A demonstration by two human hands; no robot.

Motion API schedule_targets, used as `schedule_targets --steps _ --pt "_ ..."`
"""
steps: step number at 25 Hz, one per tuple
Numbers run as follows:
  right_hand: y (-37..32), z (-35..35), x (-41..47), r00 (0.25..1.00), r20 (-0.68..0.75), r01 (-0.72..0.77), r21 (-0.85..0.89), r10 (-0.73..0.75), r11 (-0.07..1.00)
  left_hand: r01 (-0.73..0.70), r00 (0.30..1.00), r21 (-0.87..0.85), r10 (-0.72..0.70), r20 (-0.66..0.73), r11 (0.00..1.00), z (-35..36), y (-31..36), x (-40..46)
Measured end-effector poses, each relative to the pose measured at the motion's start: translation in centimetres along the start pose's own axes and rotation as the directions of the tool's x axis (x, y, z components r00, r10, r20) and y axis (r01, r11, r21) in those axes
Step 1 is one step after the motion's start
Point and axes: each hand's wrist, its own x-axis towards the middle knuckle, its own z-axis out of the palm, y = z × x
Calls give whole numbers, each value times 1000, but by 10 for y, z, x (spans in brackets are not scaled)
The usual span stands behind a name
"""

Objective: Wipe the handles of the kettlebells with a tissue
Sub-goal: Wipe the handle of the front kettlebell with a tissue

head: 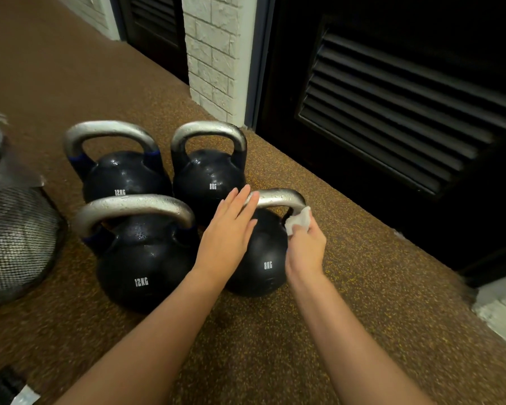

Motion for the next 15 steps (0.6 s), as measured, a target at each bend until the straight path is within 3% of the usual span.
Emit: schedule_targets --steps 2,4,5,6,7,8,9,12,15 --pt "-21 11 8 959 -33 -239 440 281 866 4 1000 -27 -4 -2 1000 0 -1 1" --pt "-35 -1 10 934 48 -321 544 353 775 8 1000 -31 -8 -17 999 0 -2 1" --pt "-42 -8 10 945 53 -313 433 323 845 2 1000 -11 -3 -23 1000 1 -3 1" --pt "-49 -15 4 970 89 -238 132 227 962 -2 1000 9 2 -29 1000 2 -3 1" --pt "-51 -21 -1 964 212 -112 -216 158 970 -7 1000 19 7 -30 1000 3 -3 2" --pt "-51 -24 -4 945 313 67 -466 94 882 -11 999 24 12 -32 1000 4 -3 2" --pt "-49 -27 -2 920 383 155 -547 81 822 -8 999 28 8 -32 1000 5 -2 1" --pt "-49 -36 -1 889 455 313 -538 -43 783 1 1000 26 0 -8 1000 2 -2 1" --pt "-44 -41 1 875 483 318 -519 -34 793 2 1000 7 -2 -14 1000 1 -1 1"
